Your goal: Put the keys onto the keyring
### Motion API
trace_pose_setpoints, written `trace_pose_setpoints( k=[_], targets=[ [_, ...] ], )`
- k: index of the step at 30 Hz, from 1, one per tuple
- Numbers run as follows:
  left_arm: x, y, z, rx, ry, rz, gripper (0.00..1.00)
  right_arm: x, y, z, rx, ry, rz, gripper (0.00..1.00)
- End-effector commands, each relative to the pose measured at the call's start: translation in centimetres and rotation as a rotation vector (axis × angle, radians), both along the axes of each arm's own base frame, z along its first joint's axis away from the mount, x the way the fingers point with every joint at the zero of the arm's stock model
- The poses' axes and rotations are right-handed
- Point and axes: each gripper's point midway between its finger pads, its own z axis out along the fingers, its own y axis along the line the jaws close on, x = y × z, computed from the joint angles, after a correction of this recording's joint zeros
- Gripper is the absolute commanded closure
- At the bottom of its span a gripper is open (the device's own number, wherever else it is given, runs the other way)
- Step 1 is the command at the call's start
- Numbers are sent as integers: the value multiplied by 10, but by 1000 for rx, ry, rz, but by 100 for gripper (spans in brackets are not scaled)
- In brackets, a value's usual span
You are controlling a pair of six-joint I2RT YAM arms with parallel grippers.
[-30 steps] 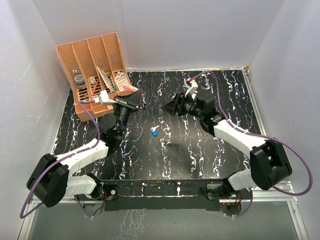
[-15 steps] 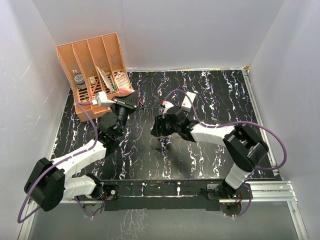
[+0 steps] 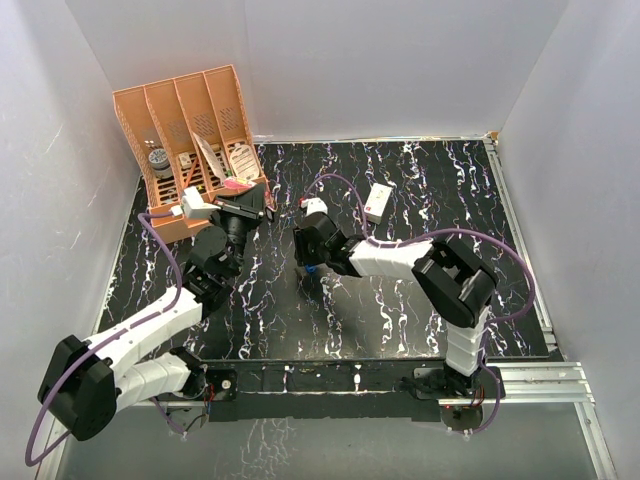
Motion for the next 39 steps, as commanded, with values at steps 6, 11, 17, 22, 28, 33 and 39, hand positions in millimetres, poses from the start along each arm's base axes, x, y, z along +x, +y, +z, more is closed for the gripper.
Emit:
trace_pose_setpoints(
  k=[6, 11, 17, 22, 28, 33, 39],
  targets=[
    [-5, 12, 26, -29, -47, 46, 100, 23, 3, 12, -56, -59, -88, 68],
    [-5, 12, 26, -28, -50, 46, 100, 24, 6, 8, -62, -50, -91, 70],
    [-5, 12, 27, -26, -53, 48, 100, 26, 9, 5, -68, -40, -87, 72],
    [-5, 13, 26, -24, -54, 51, 100, 27, 11, 1, -75, -30, -88, 73],
    [-6, 14, 26, -23, -55, 52, 100, 26, 8, -4, -96, -17, -98, 74],
    [-5, 14, 26, -20, -56, 53, 100, 26, 6, -5, -103, -10, -104, 75],
    [-5, 13, 27, -21, -59, 52, 100, 25, 3, -2, -109, -9, -110, 76]
  ],
)
